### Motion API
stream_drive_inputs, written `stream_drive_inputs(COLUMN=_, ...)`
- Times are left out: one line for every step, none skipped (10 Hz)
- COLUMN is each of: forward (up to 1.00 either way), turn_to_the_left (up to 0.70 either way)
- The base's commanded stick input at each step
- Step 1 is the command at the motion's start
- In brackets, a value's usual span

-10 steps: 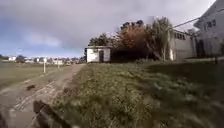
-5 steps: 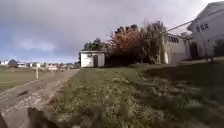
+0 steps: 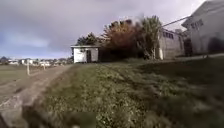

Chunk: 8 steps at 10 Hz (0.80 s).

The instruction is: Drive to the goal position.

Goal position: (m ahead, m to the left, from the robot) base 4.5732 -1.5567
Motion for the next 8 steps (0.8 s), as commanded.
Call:
stream_drive_inputs(forward=0.7, turn_to_the_left=0.0)
stream_drive_inputs(forward=0.7, turn_to_the_left=0.0)
stream_drive_inputs(forward=0.7, turn_to_the_left=0.0)
stream_drive_inputs(forward=0.7, turn_to_the_left=0.0)
stream_drive_inputs(forward=0.7, turn_to_the_left=0.0)
stream_drive_inputs(forward=0.7, turn_to_the_left=0.0)
stream_drive_inputs(forward=0.7, turn_to_the_left=0.0)
stream_drive_inputs(forward=0.7, turn_to_the_left=0.0)
